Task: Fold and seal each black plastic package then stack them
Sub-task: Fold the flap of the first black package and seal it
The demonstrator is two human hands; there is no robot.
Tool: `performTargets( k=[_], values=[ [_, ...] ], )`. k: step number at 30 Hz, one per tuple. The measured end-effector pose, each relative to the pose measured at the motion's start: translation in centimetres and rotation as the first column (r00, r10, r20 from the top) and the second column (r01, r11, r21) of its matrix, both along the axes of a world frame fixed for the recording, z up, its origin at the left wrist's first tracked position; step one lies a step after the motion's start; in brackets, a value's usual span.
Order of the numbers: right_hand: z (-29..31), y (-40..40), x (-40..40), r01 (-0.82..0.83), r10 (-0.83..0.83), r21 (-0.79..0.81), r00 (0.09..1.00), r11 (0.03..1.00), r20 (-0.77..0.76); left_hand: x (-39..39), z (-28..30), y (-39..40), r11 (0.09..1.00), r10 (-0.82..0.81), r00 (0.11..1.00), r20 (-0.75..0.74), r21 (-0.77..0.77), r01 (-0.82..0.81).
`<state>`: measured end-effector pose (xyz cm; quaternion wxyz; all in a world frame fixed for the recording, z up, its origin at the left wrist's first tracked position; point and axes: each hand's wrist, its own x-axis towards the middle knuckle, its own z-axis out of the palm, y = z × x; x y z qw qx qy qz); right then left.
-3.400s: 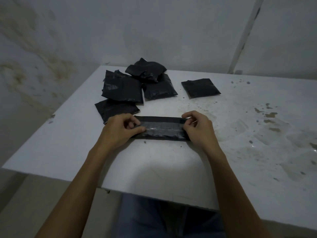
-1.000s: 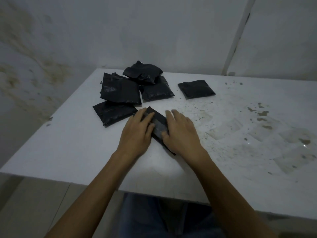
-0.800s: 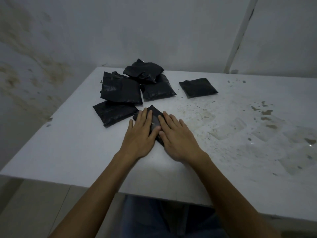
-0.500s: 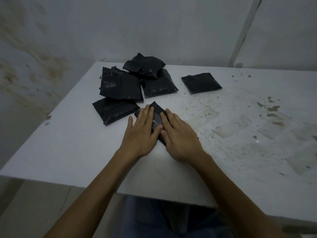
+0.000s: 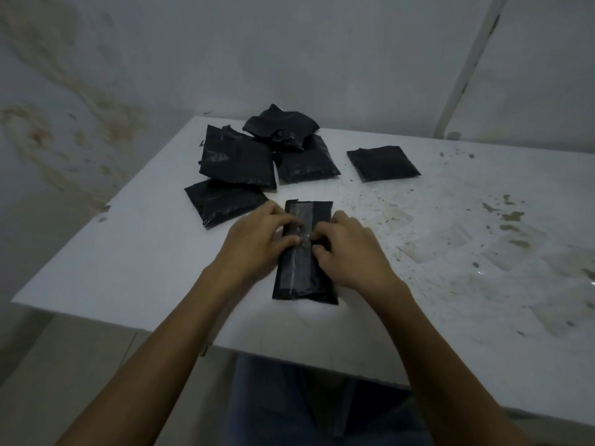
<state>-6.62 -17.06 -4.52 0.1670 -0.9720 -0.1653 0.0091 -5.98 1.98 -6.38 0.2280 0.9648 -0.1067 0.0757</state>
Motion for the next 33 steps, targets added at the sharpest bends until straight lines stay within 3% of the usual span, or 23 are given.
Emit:
performTargets(
  k=[4, 7, 10, 14, 18, 22, 30, 33],
  values=[
    [-0.8, 0.6, 0.8, -0.104, 0.101, 0.047, 0.993, 0.994, 0.061, -2.1, -0.5, -2.7, 0.99, 0.12, 0.992, -0.043, 0.083, -0.116],
    [-1.6, 0.0, 0.9, -0.168, 0.168, 0.184, 0.986, 0.968, 0.016, -4.7, -2.4, -3.2, 0.978, -0.041, 0.999, -0.008, 0.203, 0.041],
    [-2.1, -0.2, 1.3, -0.168, 0.161, 0.132, 0.985, 0.977, 0.068, -5.1, -2.8, -1.2, 0.905, -0.138, 0.99, 0.014, 0.408, 0.121],
    [-2.9, 1.3, 0.8, -0.169, 0.155, 0.074, 0.975, 0.983, 0.16, -4.8, -1.3, 0.1, 0.935, 0.069, 0.997, -0.029, 0.35, -0.054],
    [-4.7, 2.5, 0.3, -0.292, 0.291, -0.015, 0.948, 0.956, 0.129, -5.7, -4.0, -1.4, 0.958, -0.001, 0.997, 0.073, 0.286, -0.02],
    [-4.5, 1.8, 0.7, -0.261, 0.273, -0.113, 0.955, 0.959, 0.115, -5.7, -5.0, -1.8, 0.986, 0.123, 0.987, 0.108, 0.096, -0.133],
    [-3.4, 2.1, 1.6, -0.116, 0.117, -0.036, 0.993, 0.993, 0.03, -5.7, -5.4, -1.3, 0.961, 0.095, 0.988, 0.126, 0.247, -0.124],
    [-3.4, 2.5, 1.7, -0.072, 0.073, -0.077, 0.997, 0.994, 0.02, -5.8, -5.4, -1.4, 0.96, 0.105, 0.988, 0.111, 0.248, -0.13]
  ],
)
